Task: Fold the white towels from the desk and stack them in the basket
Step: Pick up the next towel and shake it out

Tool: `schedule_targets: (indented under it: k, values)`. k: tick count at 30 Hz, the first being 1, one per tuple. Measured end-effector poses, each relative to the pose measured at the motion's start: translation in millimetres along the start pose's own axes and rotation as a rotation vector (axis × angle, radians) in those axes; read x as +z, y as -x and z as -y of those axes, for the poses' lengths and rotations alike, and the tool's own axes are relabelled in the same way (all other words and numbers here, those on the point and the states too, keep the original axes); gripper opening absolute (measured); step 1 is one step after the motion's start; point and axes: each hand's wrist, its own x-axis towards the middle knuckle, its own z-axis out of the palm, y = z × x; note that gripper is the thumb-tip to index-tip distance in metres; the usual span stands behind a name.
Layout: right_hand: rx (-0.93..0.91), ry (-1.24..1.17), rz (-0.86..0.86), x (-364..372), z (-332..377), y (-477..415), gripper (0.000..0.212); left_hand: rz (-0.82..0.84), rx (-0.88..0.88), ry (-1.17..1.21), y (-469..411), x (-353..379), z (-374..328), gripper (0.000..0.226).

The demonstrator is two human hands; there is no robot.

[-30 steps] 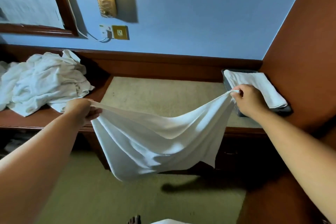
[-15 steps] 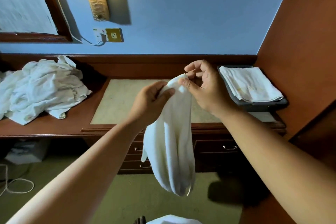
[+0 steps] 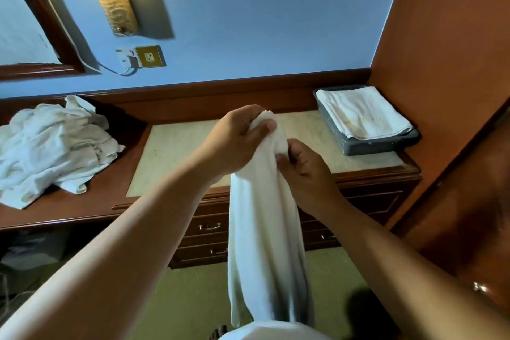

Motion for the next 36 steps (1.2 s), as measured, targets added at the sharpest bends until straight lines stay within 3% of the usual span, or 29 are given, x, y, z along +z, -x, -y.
schedule_targets:
  k: [3,5,7,11,17,20,23,27,30,33,36]
  values:
    - [0.062,-0.071,0.050,-1,-22,15,0.009,-0.118,-0.005,0.001,-11,2,-3,0.014]
    - [0.158,0.011,0.166,-2,-60,25,0.018,-0.210,-0.056,0.067,-22,-5,0,0.014]
    - [0.334,0.178,0.286,-11,-108,39,0.027,-0.310,-0.114,0.102,-34,-21,12,0.017]
    - [0.596,0.547,0.276,-45,-179,61,0.039,-0.471,-0.187,-0.023,-41,-53,38,0.015]
    - [0.550,1.006,0.378,-103,-191,46,0.039,-0.724,-0.359,-0.175,-32,-111,85,0.017]
    - [0.508,1.239,0.370,-140,-190,35,0.044,-0.861,-0.505,-0.194,-20,-141,107,0.027]
    - [0.609,1.387,0.265,-178,-200,29,0.046,-0.900,-0.577,-0.181,-11,-156,114,0.031]
    - [0.737,1.352,0.065,-169,-200,-3,0.047,-0.737,-0.492,-0.201,-20,-135,100,0.029]
    - [0.607,1.269,0.046,-128,-175,-26,0.031,-0.620,-0.384,-0.166,-25,-114,88,0.027]
    - [0.491,0.946,0.101,-80,-132,-28,0.017,-0.472,-0.292,-0.070,-24,-79,61,0.012]
    - [0.393,0.386,0.247,-24,-70,-19,0.043,-0.228,-0.272,0.158,-24,-40,24,0.018]
